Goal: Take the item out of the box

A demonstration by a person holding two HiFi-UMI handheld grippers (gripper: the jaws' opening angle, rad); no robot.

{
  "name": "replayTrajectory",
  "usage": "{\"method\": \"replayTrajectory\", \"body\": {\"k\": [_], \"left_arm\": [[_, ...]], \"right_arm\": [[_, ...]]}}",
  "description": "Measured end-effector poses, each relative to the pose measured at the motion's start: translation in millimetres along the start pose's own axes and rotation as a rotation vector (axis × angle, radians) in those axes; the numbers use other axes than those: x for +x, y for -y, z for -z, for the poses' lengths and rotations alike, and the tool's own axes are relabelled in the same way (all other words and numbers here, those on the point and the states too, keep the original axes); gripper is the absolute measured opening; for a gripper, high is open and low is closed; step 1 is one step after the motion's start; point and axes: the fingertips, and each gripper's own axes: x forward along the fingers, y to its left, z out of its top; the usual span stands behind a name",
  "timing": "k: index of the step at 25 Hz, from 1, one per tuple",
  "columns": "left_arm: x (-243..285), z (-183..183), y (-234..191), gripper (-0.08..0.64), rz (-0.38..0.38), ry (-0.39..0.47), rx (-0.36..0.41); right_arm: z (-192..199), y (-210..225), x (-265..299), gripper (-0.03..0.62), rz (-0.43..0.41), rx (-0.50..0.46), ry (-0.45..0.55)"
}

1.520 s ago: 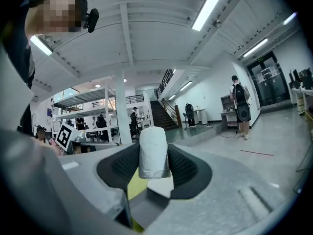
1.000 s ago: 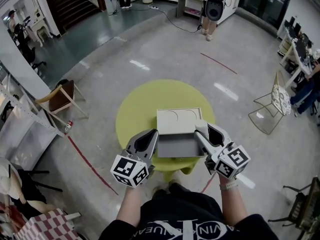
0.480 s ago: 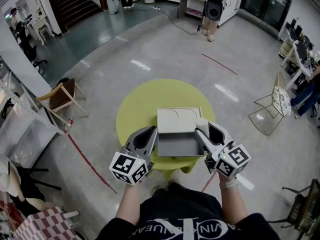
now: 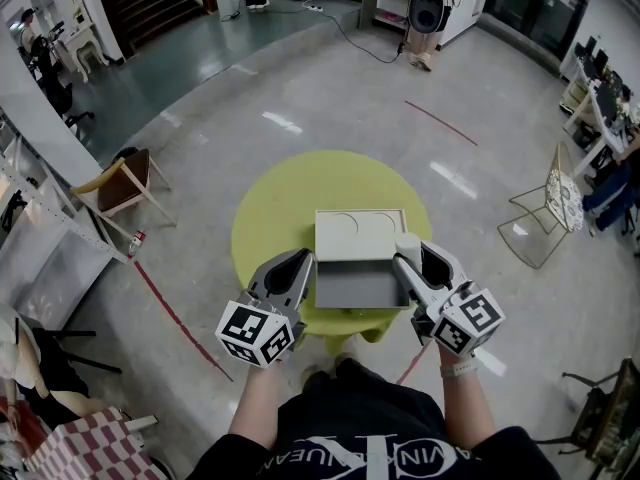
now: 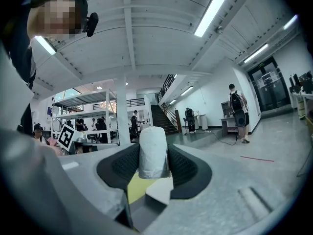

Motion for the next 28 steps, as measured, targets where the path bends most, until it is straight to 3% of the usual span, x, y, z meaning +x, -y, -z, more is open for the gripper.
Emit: {"method": "replayTrajectory", "body": {"k": [28], "left_arm": [[5.3,5.0,-6.3,0.020,-0.003,-0.002,-0.010]], "right_arm": [[1.1,6.9,2.8,0.176,0.013,-0.004,0.013]]}}
